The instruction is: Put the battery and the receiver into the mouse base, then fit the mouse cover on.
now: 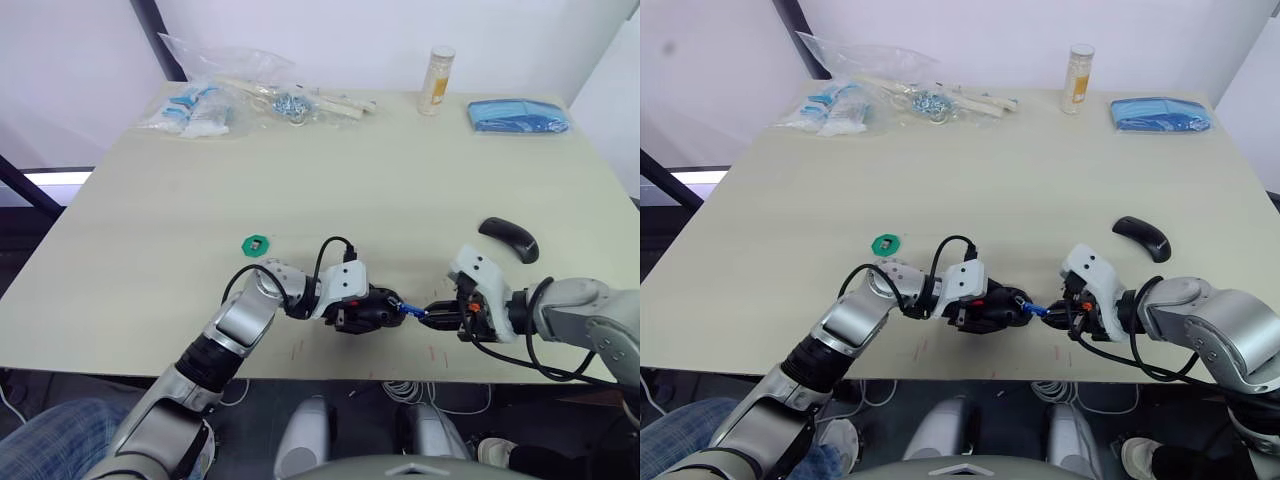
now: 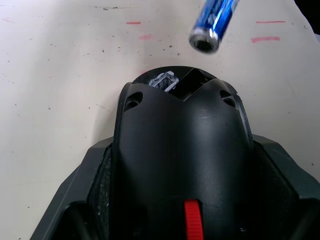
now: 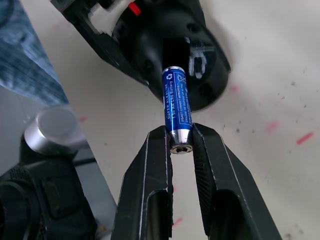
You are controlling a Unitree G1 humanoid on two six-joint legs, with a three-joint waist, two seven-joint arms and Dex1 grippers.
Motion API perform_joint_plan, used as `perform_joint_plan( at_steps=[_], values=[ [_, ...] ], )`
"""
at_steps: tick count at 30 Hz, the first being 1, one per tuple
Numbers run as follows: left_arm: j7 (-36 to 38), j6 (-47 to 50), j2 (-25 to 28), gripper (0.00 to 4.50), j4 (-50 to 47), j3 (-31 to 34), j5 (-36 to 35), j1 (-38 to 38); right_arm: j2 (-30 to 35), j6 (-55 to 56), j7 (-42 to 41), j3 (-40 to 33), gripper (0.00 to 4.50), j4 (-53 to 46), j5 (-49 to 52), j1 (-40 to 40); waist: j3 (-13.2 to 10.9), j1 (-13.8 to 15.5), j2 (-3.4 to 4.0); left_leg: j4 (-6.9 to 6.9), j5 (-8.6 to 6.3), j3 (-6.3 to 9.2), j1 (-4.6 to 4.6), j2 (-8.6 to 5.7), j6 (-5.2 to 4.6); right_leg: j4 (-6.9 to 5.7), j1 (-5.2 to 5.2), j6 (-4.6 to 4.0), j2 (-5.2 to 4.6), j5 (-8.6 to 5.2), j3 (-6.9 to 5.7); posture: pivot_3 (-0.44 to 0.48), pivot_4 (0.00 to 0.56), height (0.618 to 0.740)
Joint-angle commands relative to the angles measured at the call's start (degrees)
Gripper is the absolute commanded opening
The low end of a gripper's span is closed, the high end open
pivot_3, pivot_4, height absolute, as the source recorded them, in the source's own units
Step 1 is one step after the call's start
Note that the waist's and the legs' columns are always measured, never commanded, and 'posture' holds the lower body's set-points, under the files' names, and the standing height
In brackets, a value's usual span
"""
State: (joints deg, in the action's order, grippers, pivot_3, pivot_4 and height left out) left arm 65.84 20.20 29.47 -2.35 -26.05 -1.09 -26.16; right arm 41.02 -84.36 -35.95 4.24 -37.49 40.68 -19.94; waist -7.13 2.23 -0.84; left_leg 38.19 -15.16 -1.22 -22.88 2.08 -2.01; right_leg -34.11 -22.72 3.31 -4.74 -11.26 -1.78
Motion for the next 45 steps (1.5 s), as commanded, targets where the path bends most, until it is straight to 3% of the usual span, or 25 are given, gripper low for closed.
perform_joint_plan(
  at_steps=[1, 14, 22, 29, 41, 45],
  values=[
    [0.1, 0.3, 0.6, 3.05, 0.3, -1.9, 1.3, 0.9, -0.9, -3.4, 3.3, 0.2, 0.08, -1.1, -0.4, -1.8, 0.0, 0.0, 0.0, 0.0, 0.0, 0.0, 0.0, 0.0, 0.0, 0.0, 0.0, 0.0, 0.0, 0.0, -0.01, 0.0, 0.15, 0.74],
    [0.2, -0.4, 0.7, 3.05, 0.6, -2.2, 1.5, 0.6, -4.3, -8.0, 4.3, 0.8, 0.08, 0.2, 2.1, -5.7, 0.0, -0.1, 0.0, 0.0, -0.01, 0.0, -0.01, 0.0, -0.02, 0.0, 0.0, 0.01, 0.0, 0.0, -0.01, 0.0, 0.15, 0.74],
    [0.0, -0.2, 0.7, 3.05, 0.2, -2.3, 1.4, 0.9, -4.1, -8.1, 6.5, 5.4, 0.08, 3.7, 2.4, -8.3, 0.0, -0.1, 0.0, 0.0, -0.02, 0.0, -0.01, 0.0, -0.03, -0.01, 0.0, 0.01, 0.0, 0.0, -0.01, 0.0, 0.15, 0.74],
    [-0.2, 0.1, 0.7, 3.05, -0.3, -2.3, 1.4, 1.2, -5.3, -8.1, 10.9, 6.7, 0.08, 9.5, 6.1, -11.3, 0.0, -0.1, 0.0, 0.0, -0.02, 0.0, 0.0, 0.0, -0.04, 0.0, 0.0, 0.01, 0.0, 0.0, -0.01, 0.0, 0.15, 0.74],
    [-0.6, 0.1, 0.2, 3.05, -0.3, -2.6, 1.4, 1.1, -9.0, -8.1, 19.2, 6.0, 0.08, 11.0, 12.3, -11.2, 0.0, -0.2, -0.01, 0.0, -0.03, 0.0, 0.01, 0.0, -0.05, -0.01, 0.0, 0.01, 0.0, 0.0, -0.01, 0.0, 0.15, 0.74],
    [-0.6, 0.1, 0.1, 3.05, 0.1, -2.7, 1.4, 0.8, -8.6, -8.1, 20.2, 5.5, 1.91, 11.2, 13.8, -11.4, 0.0, -0.2, -0.01, -0.01, -0.03, 0.0, 0.01, 0.01, -0.06, -0.01, 0.0, 0.01, 0.0, 0.0, -0.01, 0.0, 0.15, 0.74]
  ],
)
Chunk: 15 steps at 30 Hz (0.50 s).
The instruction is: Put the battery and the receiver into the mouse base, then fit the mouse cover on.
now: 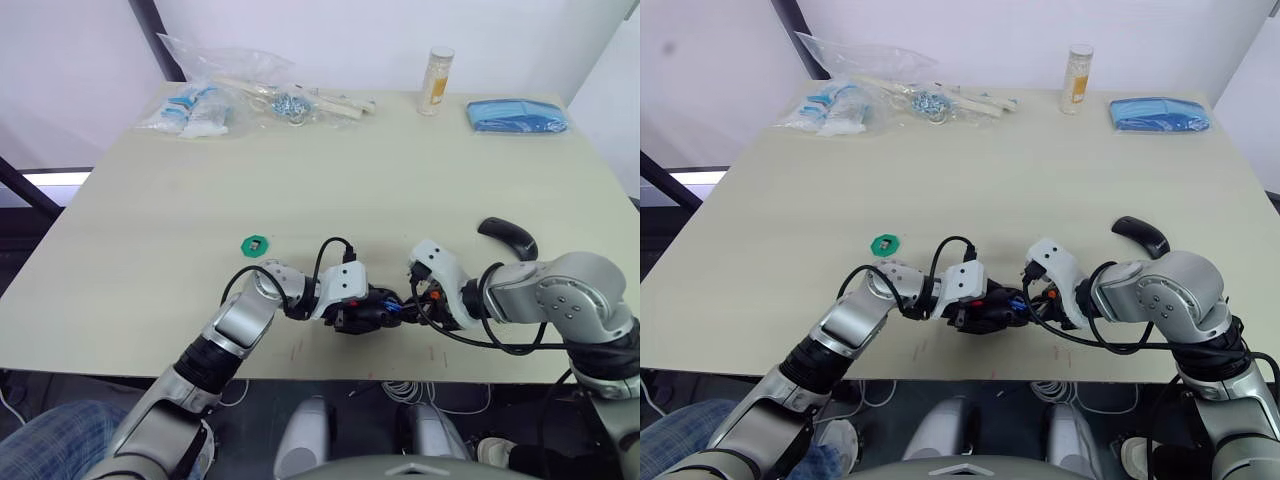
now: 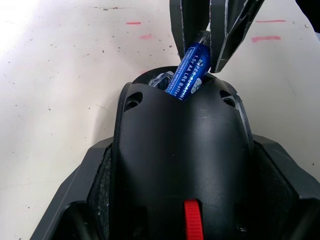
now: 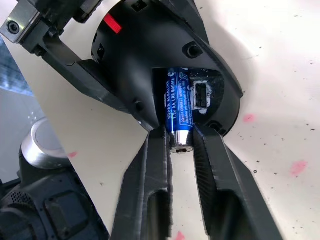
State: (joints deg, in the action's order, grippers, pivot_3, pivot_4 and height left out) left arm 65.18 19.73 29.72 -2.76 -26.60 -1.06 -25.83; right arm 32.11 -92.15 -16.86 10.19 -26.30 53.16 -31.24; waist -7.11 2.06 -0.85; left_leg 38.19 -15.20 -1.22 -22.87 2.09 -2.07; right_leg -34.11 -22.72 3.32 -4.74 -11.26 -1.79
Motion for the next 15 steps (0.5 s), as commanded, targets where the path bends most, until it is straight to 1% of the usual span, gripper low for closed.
perform_joint_plan(
  at_steps=[1, 3, 5, 9, 15],
  values=[
    [0.0, 0.6, -0.2, 3.05, 0.5, -2.1, 1.4, 0.4, 0.5, -0.4, 1.1, -0.5, 2.38, -0.1, 1.6, -0.1, 0.0, 0.0, 0.0, 0.0, 0.0, 0.0, 0.0, 0.0, 0.0, 0.0, 0.0, 0.0, 0.0, 0.0, 0.0, 0.0, 0.15, 0.74],
    [0.1, 0.6, -0.2, 3.05, 0.6, -2.1, 1.4, 0.4, 0.7, -0.4, 1.3, -0.8, 3.34, -0.2, 2.4, 0.0, 0.0, 0.0, -0.03, 0.0, 0.0, 0.0, 0.01, 0.0, 0.0, 0.0, 0.0, 0.0, 0.0, 0.0, 0.0, 0.0, 0.15, 0.74],
    [0.1, 0.6, -0.2, 3.05, 0.7, -2.1, 1.4, 0.3, 0.9, -0.4, 1.4, -1.0, 4.41, -0.4, 2.9, 0.0, 0.1, -0.1, -0.07, 0.0, 0.0, 0.01, 0.02, 0.0, 0.0, -0.01, 0.0, 0.0, 0.0, 0.0, 0.0, 0.0, 0.15, 0.74],
    [0.2, 0.6, -0.1, 3.05, 0.9, -2.1, 1.4, 0.2, 1.7, -0.4, 0.2, -2.3, 4.46, -2.6, 3.0, 0.5, 0.1, 0.0, -0.09, 0.0, 0.0, 0.01, 0.02, 0.0, 0.0, -0.03, 0.0, 0.0, -0.01, 0.0, 0.0, 0.0, 0.15, 0.74],
    [0.1, 0.7, 0.3, 3.05, 0.3, -2.1, 1.3, 0.4, 5.6, 3.4, -3.1, -5.2, 4.46, -6.0, 1.6, 4.7, 0.1, 0.1, -0.08, 0.0, -0.01, -0.02, -0.07, -0.03, -0.02, 0.05, -0.02, 0.0, -0.06, 0.0, 0.0, 0.0, 0.15, 0.74]
  ],
)
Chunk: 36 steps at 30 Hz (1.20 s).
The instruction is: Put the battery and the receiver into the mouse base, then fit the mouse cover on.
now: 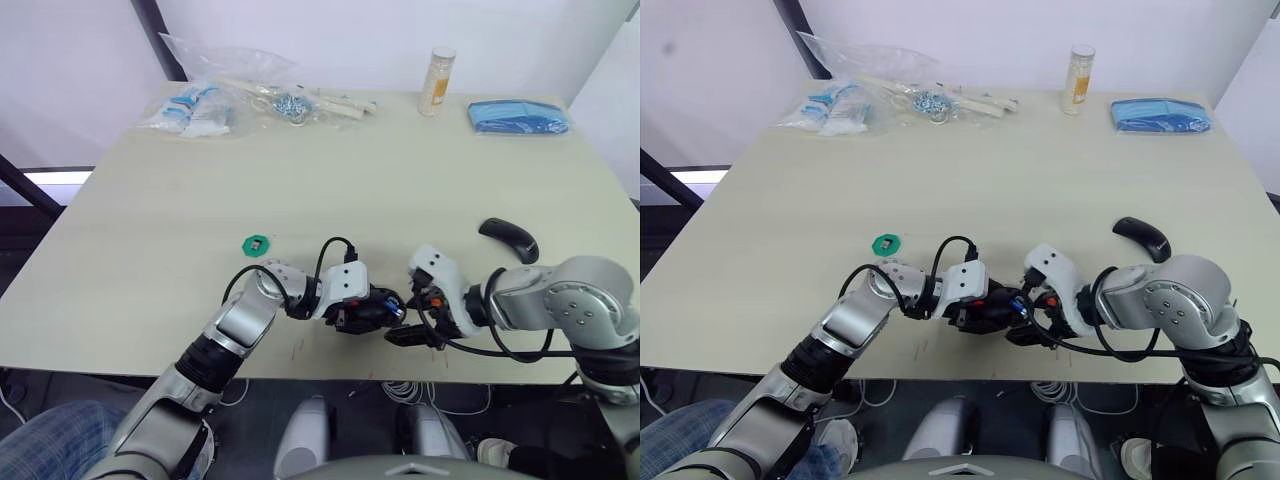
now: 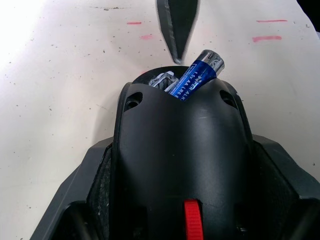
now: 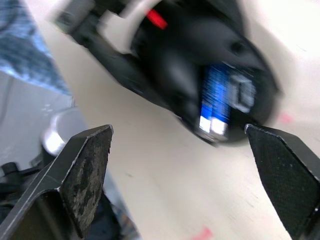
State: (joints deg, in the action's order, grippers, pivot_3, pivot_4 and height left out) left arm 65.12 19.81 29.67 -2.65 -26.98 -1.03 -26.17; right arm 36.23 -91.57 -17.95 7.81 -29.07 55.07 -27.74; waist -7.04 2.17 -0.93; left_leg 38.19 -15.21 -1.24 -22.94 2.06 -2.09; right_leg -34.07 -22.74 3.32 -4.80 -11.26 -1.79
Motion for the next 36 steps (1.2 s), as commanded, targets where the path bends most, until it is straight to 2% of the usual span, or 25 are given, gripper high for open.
perform_joint_plan(
  at_steps=[1, 3, 6, 13, 18, 27, 36],
  values=[
    [0.1, 0.7, 0.4, 3.05, 0.2, -1.7, 1.3, 0.8, 2.5, 4.1, -2.8, -3.0, 4.46, -4.0, -0.7, 2.1, 0.0, -0.1, 0.01, 0.0, -0.01, 0.0, 0.0, 0.0, -0.01, 0.0, 0.0, 0.0, 0.01, 0.0, 0.0, 0.0, 0.15, 0.74],
    [0.0, 0.7, 0.4, 3.05, 0.3, -1.6, 1.3, 0.8, 3.4, 7.6, -4.0, -4.4, 4.46, -5.2, -1.8, 4.8, 0.0, 0.0, 0.01, 0.0, -0.01, 0.02, 0.01, 0.01, -0.02, -0.01, 0.0, 0.0, 0.02, 0.0, 0.0, 0.0, 0.15, 0.74],
    [-0.1, 0.8, 0.4, 3.05, 0.2, -1.6, 1.3, 0.8, 4.2, 13.6, -5.7, -5.7, 3.65, -6.4, -3.9, 8.2, 0.0, 0.0, 0.0, 0.0, -0.02, 0.0, 0.01, 0.01, -0.03, 0.02, 0.0, 0.01, 0.01, -0.01, 0.0, 0.0, 0.15, 0.74],
    [-0.2, 1.3, 0.4, 3.05, 0.2, -1.8, 1.4, 0.7, 7.3, 45.0, -20.2, -1.9, 0.04, -8.1, -18.1, 21.0, 0.0, 0.0, 0.0, 0.01, -0.02, -0.01, 0.01, 0.0, -0.04, 0.03, 0.01, 0.1, 0.01, -0.06, 0.01, 0.0, 0.15, 0.74],
    [-0.2, 1.7, 0.5, 3.05, -0.1, -1.9, 1.3, 0.8, 3.3, 57.9, -23.9, -1.7, 0.04, -3.5, -23.2, 25.6, 0.0, 0.1, -0.01, 0.01, -0.03, -0.02, 0.03, 0.0, -0.04, 0.02, 0.02, 0.15, 0.03, -0.1, 0.03, 0.0, 0.15, 0.74],
    [-0.4, 2.7, 0.2, 3.05, -0.6, -1.9, 1.0, 0.9, -2.5, 70.9, -30.3, -0.9, 0.04, 3.7, -26.6, 28.0, 0.0, 0.1, 0.0, 0.02, -0.03, -0.03, 0.03, 0.01, -0.04, 0.02, 0.02, 0.14, 0.03, -0.1, 0.03, 0.0, 0.15, 0.74],
    [-0.1, 2.9, 0.7, 3.05, -0.8, -1.8, 0.9, 0.8, -4.5, 76.4, -32.9, 1.1, 0.04, 8.7, -30.6, 29.6, 0.0, 0.0, 0.01, 0.03, -0.03, -0.04, 0.05, 0.0, -0.04, 0.0, 0.02, 0.14, 0.03, -0.1, 0.04, 0.0, 0.15, 0.74]
  ],
)
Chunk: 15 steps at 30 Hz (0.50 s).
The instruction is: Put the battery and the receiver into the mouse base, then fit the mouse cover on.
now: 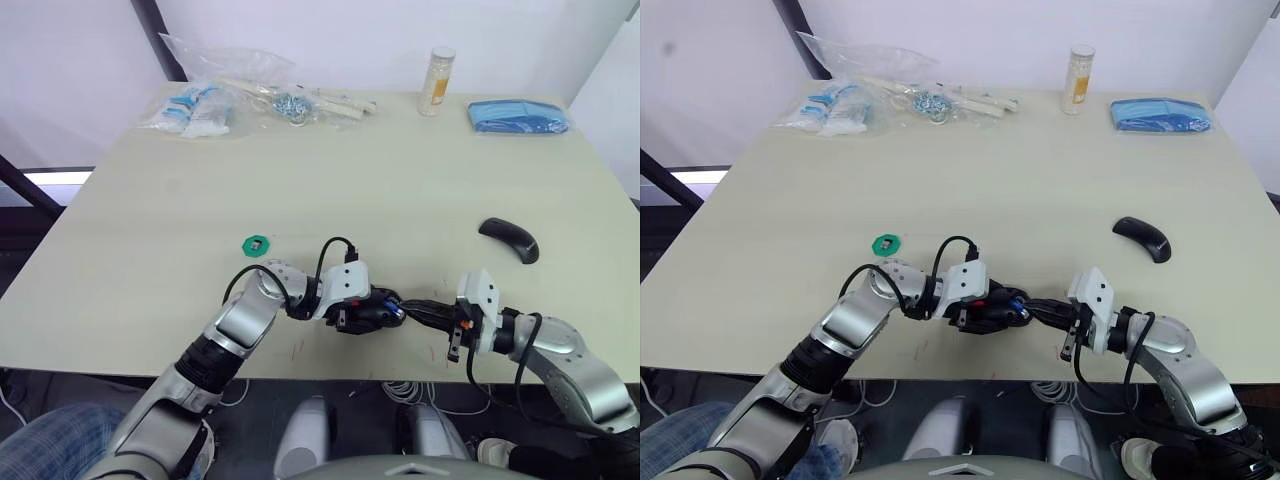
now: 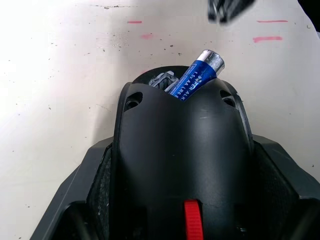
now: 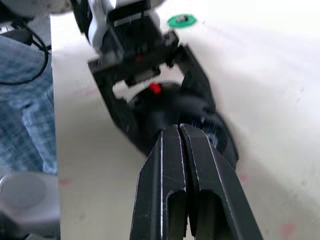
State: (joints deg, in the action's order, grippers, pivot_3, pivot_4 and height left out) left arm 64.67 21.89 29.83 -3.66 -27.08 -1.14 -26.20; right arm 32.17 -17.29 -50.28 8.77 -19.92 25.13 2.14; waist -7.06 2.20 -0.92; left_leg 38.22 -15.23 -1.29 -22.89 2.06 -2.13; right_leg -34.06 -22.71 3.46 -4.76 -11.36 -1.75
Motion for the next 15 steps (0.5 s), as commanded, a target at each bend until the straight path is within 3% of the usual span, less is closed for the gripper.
perform_joint_plan(
  at_steps=[1, 15],
  values=[
    [0.3, 0.9, 0.5, 3.05, 0.1, -1.7, 1.1, 0.8, -1.0, 2.9, -0.5, 0.3, 0.04, 0.2, -1.2, -0.3, 0.0, 0.0, 0.0, 0.0, 0.0, 0.0, 0.0, 0.0, 0.0, -0.01, 0.0, 0.0, 0.0, 0.0, 0.0, 0.0, 0.15, 0.74],
    [0.4, 1.4, 0.8, 3.05, -0.8, -1.9, 1.0, 1.3, -3.9, 5.2, -0.9, 1.6, 0.04, 4.4, -4.0, -0.3, 0.0, 0.0, 0.0, 0.0, 0.0, 0.0, 0.01, 0.0, 0.0, -0.01, 0.0, 0.0, 0.01, 0.0, 0.01, 0.0, 0.15, 0.74]
  ],
)
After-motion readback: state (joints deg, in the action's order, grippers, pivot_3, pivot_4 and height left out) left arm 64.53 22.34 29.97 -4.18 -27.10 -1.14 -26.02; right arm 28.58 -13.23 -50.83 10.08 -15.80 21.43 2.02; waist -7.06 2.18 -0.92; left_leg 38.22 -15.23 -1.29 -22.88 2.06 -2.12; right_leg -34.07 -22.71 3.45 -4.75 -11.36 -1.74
